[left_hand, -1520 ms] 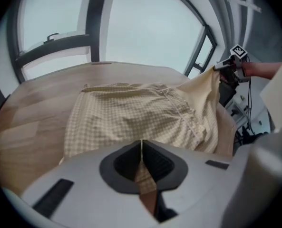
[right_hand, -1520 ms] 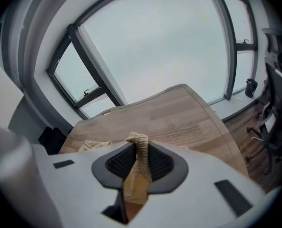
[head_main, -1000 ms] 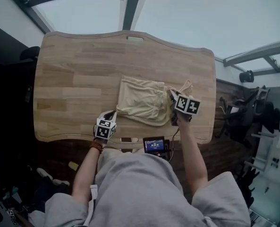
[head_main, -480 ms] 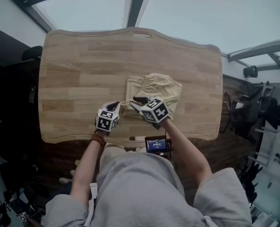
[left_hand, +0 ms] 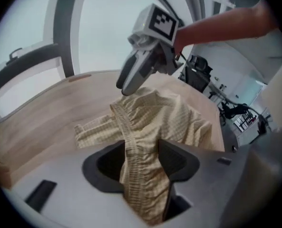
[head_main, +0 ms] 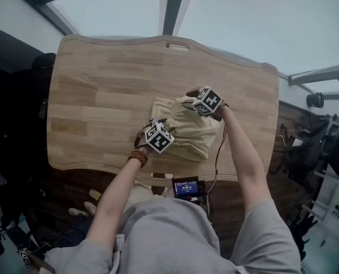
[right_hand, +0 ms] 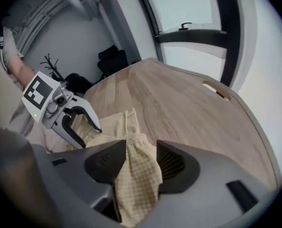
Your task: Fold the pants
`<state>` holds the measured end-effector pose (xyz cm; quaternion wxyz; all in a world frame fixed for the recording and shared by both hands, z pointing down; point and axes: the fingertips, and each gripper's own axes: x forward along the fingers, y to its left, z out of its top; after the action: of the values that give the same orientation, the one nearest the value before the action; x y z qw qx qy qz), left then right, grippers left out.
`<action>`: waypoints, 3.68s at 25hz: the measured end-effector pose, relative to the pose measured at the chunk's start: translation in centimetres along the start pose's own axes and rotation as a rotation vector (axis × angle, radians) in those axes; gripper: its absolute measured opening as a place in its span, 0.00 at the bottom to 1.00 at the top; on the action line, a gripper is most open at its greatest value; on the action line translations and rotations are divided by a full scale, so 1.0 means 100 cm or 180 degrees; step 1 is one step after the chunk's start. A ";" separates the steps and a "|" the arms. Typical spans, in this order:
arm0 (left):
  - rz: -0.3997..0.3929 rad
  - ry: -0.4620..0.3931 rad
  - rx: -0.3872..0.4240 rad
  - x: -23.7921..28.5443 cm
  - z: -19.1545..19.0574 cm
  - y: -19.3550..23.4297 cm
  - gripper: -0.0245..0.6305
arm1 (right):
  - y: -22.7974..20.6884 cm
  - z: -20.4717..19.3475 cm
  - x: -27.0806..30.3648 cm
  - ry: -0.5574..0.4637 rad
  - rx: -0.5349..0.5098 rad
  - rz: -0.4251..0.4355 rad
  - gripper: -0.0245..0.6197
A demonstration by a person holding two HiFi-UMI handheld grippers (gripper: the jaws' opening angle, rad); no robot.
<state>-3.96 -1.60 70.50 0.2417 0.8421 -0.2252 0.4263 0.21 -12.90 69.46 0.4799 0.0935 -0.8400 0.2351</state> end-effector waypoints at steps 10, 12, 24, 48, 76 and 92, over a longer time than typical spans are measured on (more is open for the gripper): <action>0.0530 -0.0109 0.0642 -0.019 0.015 -0.003 0.21 | 0.028 -0.004 0.006 0.0280 -0.1036 0.0209 0.06; 0.0502 -0.0380 0.0609 -0.044 0.023 -0.017 0.21 | 0.044 0.011 -0.031 -0.0103 -0.1056 0.0238 0.06; 0.0098 -0.1105 -0.1134 -0.106 -0.052 -0.031 0.22 | 0.135 0.076 -0.013 -0.0269 -0.1349 0.1119 0.06; 0.0187 -0.0100 -0.0622 -0.070 -0.133 -0.013 0.14 | 0.019 0.009 0.050 0.0197 -0.0576 0.0160 0.08; 0.0777 -0.0510 -0.0028 -0.046 0.044 0.138 0.05 | 0.187 -0.157 -0.027 -0.0834 -0.0576 -0.0379 0.19; 0.0738 -0.0097 0.0334 -0.007 -0.042 0.015 0.06 | 0.043 -0.113 -0.025 -0.0987 0.0240 -0.1249 0.18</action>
<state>-7.79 -0.12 72.38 0.1430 0.8283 -0.3020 0.4497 8.44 -3.83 70.85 0.3780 0.3075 -0.8600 0.1515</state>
